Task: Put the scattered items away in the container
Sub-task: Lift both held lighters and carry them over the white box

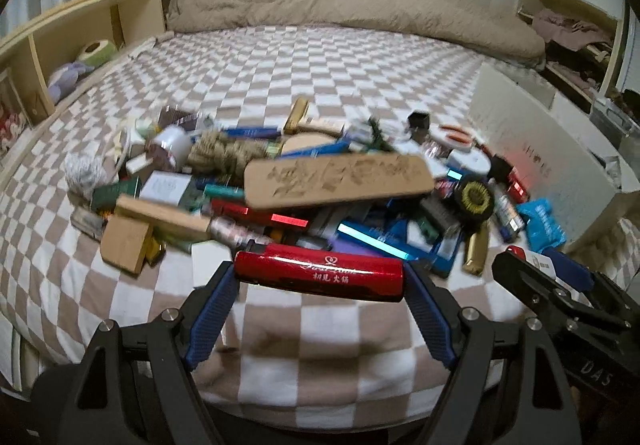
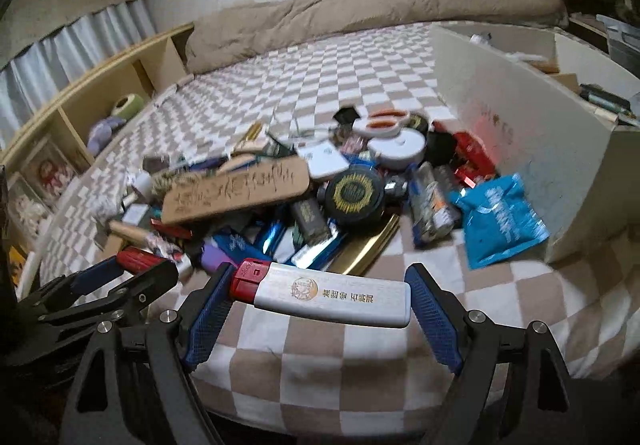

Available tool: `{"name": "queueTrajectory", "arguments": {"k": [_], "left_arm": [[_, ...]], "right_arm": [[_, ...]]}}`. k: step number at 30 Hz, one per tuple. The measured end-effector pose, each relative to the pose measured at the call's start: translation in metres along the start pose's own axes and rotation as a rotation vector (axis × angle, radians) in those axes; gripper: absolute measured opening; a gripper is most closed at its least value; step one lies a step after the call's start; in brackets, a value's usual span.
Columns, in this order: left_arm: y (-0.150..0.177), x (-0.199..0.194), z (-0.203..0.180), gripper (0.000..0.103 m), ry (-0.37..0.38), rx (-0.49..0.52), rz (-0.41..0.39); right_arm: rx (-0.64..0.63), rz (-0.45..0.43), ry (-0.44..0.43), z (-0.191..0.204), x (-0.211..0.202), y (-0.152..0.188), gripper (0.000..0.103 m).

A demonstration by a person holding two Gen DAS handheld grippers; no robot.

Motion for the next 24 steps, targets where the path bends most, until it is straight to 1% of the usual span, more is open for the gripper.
{"name": "queueTrajectory", "arguments": {"k": [6,12,19,24], "left_arm": [[-0.021,-0.008,-0.014,0.083,0.021,0.014,-0.047],[-0.039,-0.007,-0.033,0.083,0.054,0.018,-0.083],[-0.057,-0.004,-0.058,0.083,0.104,0.019,-0.113],[-0.066,0.000,-0.074,0.083,0.134,0.028,-0.119]], "right_arm": [[0.040,-0.062,0.005,-0.017,-0.014,-0.024,0.086],[0.030,-0.108,0.022,-0.031,-0.025,-0.042,0.086],[0.017,-0.135,0.049,-0.050,-0.033,-0.057,0.086],[0.022,-0.144,0.063,-0.064,-0.035,-0.062,0.086]]}}
Point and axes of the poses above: each gripper's, at about its wrist camera, not at the fingertips, and x roughly the way its jaws point, z to its left, y to its underside, the point moved 4 cm from there along x, roughly the way its jaws point, and after that the axes turned 11 degrees about -z, right-handed, at the moved point
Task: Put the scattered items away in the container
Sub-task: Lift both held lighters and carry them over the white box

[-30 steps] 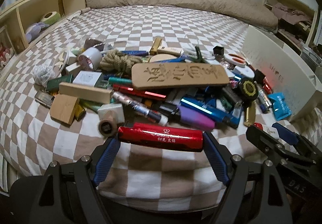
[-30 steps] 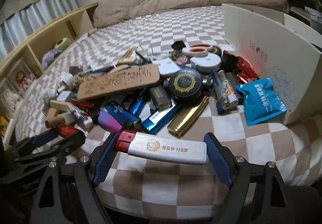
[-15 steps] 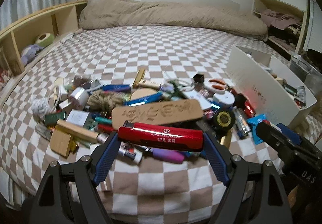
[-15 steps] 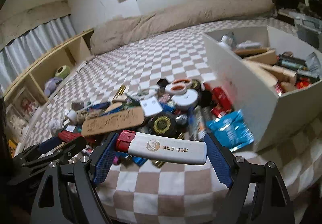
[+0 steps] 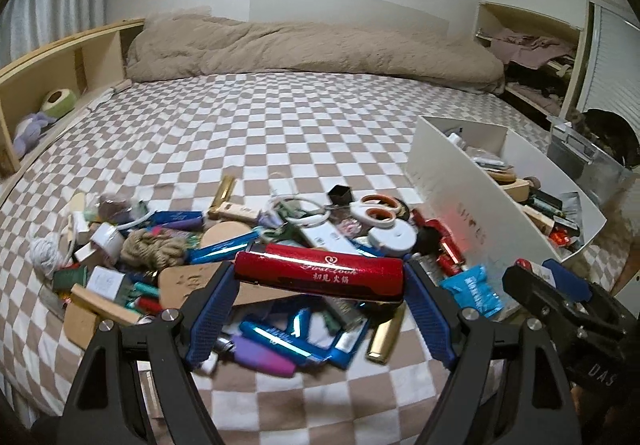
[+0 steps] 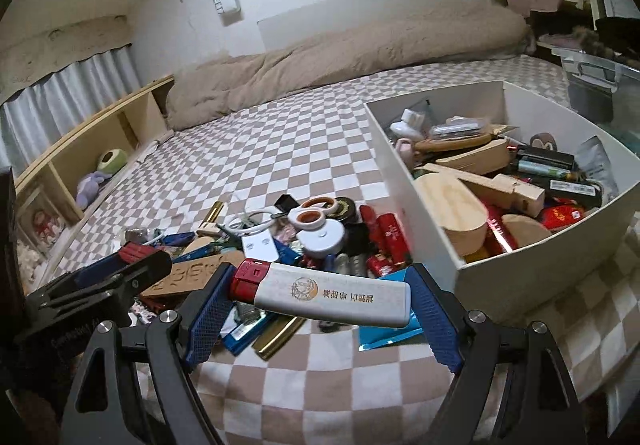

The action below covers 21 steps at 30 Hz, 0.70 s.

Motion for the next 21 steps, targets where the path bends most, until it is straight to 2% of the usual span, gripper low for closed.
{"name": "queueTrajectory", "arguments": {"k": [3,6,9,14,21], "left_arm": [[-0.003,0.005,-0.010,0.083,0.022,0.001,0.000],[-0.006,0.011,-0.022,0.083,0.044,0.007,0.000],[-0.009,0.015,-0.034,0.083,0.068,0.009,-0.002],[-0.013,0.021,-0.047,0.083,0.103,0.002,-0.002],[-0.025,0.028,-0.069,0.083,0.164,-0.011,-0.009]], "right_arm": [[0.004,-0.006,0.002,-0.010,-0.002,-0.005,0.085],[0.036,-0.002,-0.051,-0.017,-0.004,-0.010,0.086],[0.026,-0.018,-0.067,-0.018,-0.011,-0.018,0.086],[0.006,-0.050,-0.049,-0.029,-0.021,-0.033,0.086],[0.003,-0.073,0.023,-0.063,-0.027,-0.053,0.086]]}}
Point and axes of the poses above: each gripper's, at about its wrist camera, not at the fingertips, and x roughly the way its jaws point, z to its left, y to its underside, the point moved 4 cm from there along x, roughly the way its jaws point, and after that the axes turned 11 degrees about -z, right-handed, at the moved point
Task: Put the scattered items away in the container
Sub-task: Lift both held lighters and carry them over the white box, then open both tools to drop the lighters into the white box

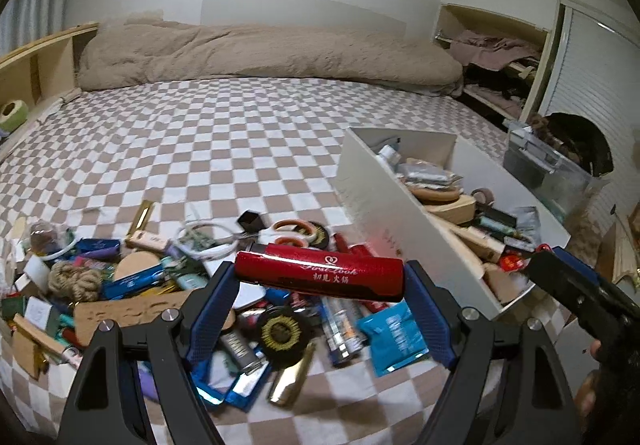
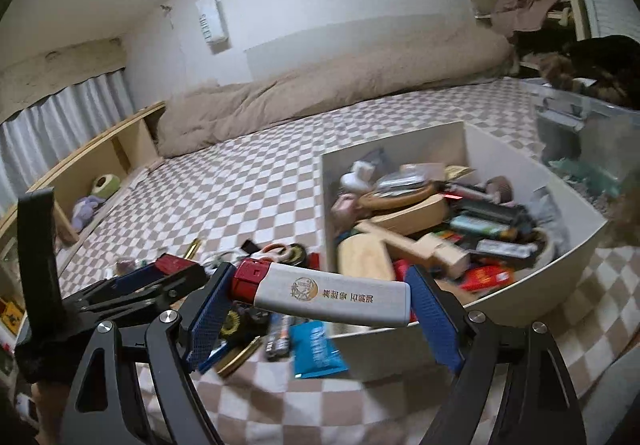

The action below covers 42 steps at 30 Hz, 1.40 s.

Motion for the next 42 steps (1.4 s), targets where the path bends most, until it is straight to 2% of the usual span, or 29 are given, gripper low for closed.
{"name": "queueTrajectory", "arguments": {"k": [11,15,22,27,32,38,39,41,42], "left_arm": [[-0.020,0.010,-0.047,0.083,0.127,0.017,-0.051],[-0.021,0.018,-0.059,0.083,0.181,0.014,-0.039],[-0.016,0.031,-0.078,0.083,0.231,0.039,-0.006],[-0.013,0.043,-0.089,0.083,0.253,0.044,0.026],[-0.014,0.055,-0.100,0.083,0.273,0.056,0.042],[-0.016,0.062,-0.113,0.083,0.299,0.080,0.050],[-0.016,0.064,-0.114,0.083,0.302,0.081,0.054],[-0.016,0.069,-0.116,0.083,0.310,0.082,0.067],[-0.016,0.071,-0.117,0.083,0.312,0.082,0.074]], "right_arm": [[-0.013,0.033,0.083,-0.061,0.019,-0.043,0.086],[0.019,0.084,0.078,-0.081,0.044,-0.057,0.086],[0.100,0.192,0.084,-0.107,0.094,-0.072,0.086],[0.141,0.286,0.148,-0.129,0.130,-0.072,0.086],[0.122,0.264,0.193,-0.142,0.142,-0.077,0.086],[0.170,0.284,0.157,-0.152,0.155,-0.077,0.086],[0.180,0.291,0.156,-0.153,0.156,-0.077,0.087],[0.180,0.290,0.151,-0.152,0.155,-0.077,0.099],[0.169,0.282,0.146,-0.151,0.153,-0.078,0.099]]}}
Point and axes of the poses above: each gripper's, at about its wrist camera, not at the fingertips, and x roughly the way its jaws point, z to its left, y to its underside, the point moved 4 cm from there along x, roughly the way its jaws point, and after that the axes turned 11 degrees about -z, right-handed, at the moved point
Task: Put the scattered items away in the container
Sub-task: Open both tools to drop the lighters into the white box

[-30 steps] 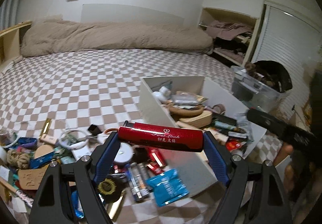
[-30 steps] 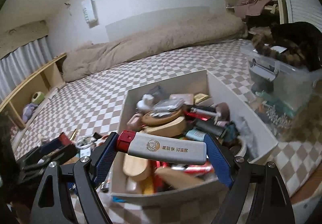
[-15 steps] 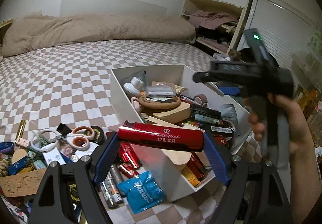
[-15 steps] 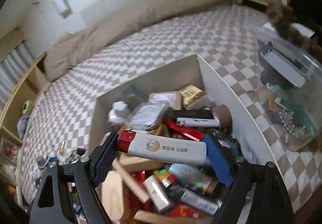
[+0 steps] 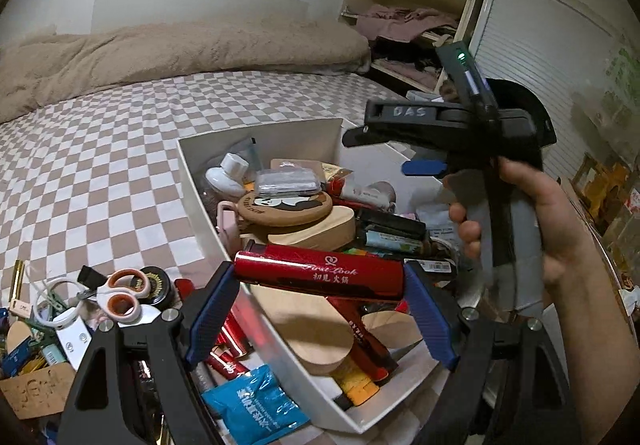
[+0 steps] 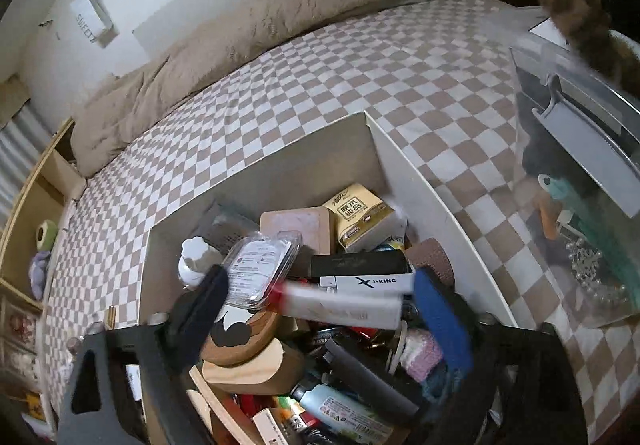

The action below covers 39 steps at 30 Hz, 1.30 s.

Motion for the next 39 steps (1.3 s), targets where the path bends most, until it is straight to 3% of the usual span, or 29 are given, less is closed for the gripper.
{"name": "queueTrajectory", "arguments": {"k": [13,19,29,31,39], "left_arm": [[0.012,0.025,-0.029,0.083,0.046,-0.043,0.130],[0.017,0.020,-0.048,0.083,-0.056,-0.085,0.141],[0.021,0.024,-0.065,0.083,-0.094,-0.196,0.153],[0.022,0.026,-0.061,0.103,-0.093,-0.232,0.157],[0.014,0.015,-0.053,0.103,-0.101,-0.262,0.145]], "right_arm": [[0.002,-0.064,-0.097,-0.003,-0.057,0.017,0.099],[0.027,-0.102,-0.121,-0.007,-0.072,0.021,0.099],[0.020,-0.125,-0.110,-0.020,-0.090,0.024,0.099],[0.019,-0.128,-0.114,-0.021,-0.093,0.025,0.099],[0.025,-0.134,-0.120,-0.022,-0.102,0.030,0.099]]}}
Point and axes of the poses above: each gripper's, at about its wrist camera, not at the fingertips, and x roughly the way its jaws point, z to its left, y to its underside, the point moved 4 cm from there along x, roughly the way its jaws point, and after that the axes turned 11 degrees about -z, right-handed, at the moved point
